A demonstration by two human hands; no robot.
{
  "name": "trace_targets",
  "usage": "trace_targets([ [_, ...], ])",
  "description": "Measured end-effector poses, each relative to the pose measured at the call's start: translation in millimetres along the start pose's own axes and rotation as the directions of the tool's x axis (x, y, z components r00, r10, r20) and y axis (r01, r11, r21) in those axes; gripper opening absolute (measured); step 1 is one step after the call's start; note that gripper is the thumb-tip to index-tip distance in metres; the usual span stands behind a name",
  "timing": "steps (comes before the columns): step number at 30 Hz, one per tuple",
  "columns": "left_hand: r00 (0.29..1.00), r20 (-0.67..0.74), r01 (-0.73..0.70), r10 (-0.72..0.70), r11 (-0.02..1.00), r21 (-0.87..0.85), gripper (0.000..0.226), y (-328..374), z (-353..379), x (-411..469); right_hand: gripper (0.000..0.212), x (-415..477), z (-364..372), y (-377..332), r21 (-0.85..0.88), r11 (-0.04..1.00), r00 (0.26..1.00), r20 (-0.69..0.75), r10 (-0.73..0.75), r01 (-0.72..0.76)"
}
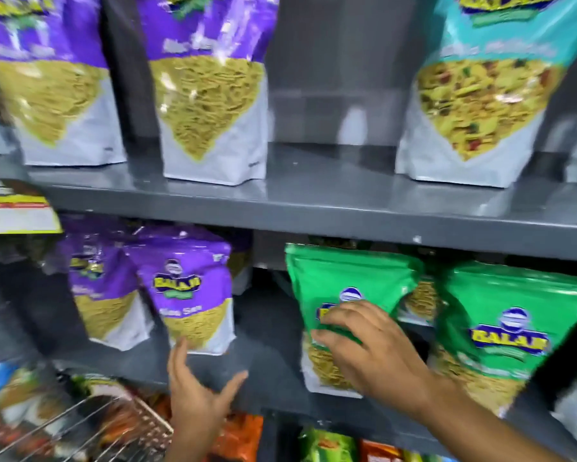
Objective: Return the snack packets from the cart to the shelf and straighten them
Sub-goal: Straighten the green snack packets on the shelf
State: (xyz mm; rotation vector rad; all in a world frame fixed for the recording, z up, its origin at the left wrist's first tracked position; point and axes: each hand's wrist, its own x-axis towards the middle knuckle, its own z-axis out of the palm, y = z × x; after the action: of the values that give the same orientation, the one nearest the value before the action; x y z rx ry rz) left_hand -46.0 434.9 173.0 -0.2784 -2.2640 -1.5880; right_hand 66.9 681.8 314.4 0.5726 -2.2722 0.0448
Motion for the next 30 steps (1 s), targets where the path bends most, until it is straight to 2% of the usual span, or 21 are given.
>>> trace_targets([
  [3,0.992,0.02,0.121,-0.123,0.989,0.084,0.15,-21,-26,53,0.03,67,35,-32,0.138,0.99,0.999,0.008,0.039,-0.04],
  [6,0.977,0.103,0.173,-0.187,0.976,0.13,0.16,-31,-30,81,0.037,129,67,-47,0.205,0.929,0.951,0.088,0.296,-0.308],
  [8,0.967,0.135,0.203,-0.215,0.974,0.102,0.159,-34,-25,87,0.039,159,85,-47,0.232,0.828,0.86,0.163,0.484,-0.51],
  [11,0.964,0.193,0.188,-0.183,0.982,-0.007,0.141,-53,-23,97,0.044,190,108,-48,0.245,0.715,0.756,0.195,0.625,-0.654],
  [14,0.96,0.214,0.196,-0.181,0.979,-0.05,0.119,-71,-21,105,0.034,199,120,-46,0.349,0.568,0.654,0.214,0.726,-0.745],
  [16,0.958,0.22,0.202,-0.186,0.978,-0.052,0.114,-78,-19,105,0.03,200,125,-45,0.41,0.474,0.566,0.133,0.814,-0.779],
  [18,0.953,0.229,0.214,-0.2,0.976,-0.038,0.113,-76,-21,104,0.029,205,129,-48,0.587,0.343,0.459,0.056,0.887,-0.734],
  [19,0.951,0.229,0.219,-0.206,0.975,-0.032,0.111,-75,-22,103,0.027,207,128,-51,0.621,0.337,0.45,0.029,0.893,-0.708],
  [20,0.95,0.23,0.221,-0.209,0.975,-0.025,0.108,-73,-23,102,0.025,206,128,-53,0.586,0.416,0.489,-0.038,0.871,-0.695],
  [21,0.951,0.23,0.219,-0.208,0.975,-0.023,0.106,-71,-24,102,0.027,207,129,-56,0.506,0.53,0.567,-0.095,0.818,-0.68],
  [23,0.952,0.225,0.217,-0.208,0.976,-0.016,0.105,-69,-27,101,0.035,212,124,-65,0.238,0.769,0.757,-0.159,0.633,-0.593],
  [25,0.951,0.234,0.204,-0.203,0.979,0.022,0.105,-67,-29,100,0.034,224,116,-77,0.009,0.868,0.864,-0.084,0.496,-0.497],
  [27,0.95,0.248,0.18,-0.191,0.981,0.068,0.104,-65,-31,99,0.035,244,112,-91,-0.182,0.904,0.906,0.108,0.409,-0.387],
  [28,0.95,0.252,0.168,-0.185,0.982,0.087,0.105,-65,-31,99,0.038,253,114,-93,-0.228,0.915,0.907,0.188,0.376,-0.332],
  [30,0.951,0.255,0.155,-0.178,0.982,0.108,0.105,-63,-32,99,0.037,269,124,-92,-0.26,0.913,0.887,0.262,0.38,-0.315],
])
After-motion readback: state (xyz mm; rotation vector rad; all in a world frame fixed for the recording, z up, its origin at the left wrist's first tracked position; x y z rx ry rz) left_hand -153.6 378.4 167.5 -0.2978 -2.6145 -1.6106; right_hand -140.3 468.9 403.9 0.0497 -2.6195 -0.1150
